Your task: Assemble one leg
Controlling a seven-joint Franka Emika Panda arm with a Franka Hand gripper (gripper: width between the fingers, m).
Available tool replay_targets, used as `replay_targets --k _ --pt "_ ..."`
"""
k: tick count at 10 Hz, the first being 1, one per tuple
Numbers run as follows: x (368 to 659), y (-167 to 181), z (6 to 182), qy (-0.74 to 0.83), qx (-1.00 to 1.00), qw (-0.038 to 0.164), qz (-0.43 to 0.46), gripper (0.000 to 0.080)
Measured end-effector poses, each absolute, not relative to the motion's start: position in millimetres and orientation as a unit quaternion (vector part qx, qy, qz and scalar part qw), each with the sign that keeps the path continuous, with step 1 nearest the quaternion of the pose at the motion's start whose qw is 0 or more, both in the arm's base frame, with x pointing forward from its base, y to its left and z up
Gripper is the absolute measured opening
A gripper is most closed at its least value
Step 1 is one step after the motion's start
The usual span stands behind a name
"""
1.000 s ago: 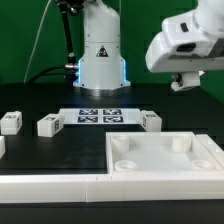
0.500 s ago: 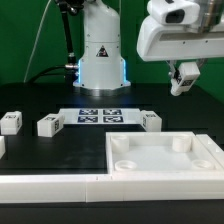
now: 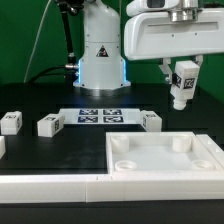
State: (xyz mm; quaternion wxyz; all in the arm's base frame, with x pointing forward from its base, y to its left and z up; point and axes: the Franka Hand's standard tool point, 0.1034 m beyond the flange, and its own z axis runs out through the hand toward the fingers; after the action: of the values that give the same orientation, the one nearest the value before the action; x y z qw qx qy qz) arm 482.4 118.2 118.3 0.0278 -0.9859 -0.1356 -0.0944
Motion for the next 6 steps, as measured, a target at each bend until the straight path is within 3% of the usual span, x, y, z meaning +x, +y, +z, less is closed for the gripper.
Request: replay_targets --k 6 --pt "487.2 115.9 113.7 -0.146 -0.984 0.027 -0.094 0.0287"
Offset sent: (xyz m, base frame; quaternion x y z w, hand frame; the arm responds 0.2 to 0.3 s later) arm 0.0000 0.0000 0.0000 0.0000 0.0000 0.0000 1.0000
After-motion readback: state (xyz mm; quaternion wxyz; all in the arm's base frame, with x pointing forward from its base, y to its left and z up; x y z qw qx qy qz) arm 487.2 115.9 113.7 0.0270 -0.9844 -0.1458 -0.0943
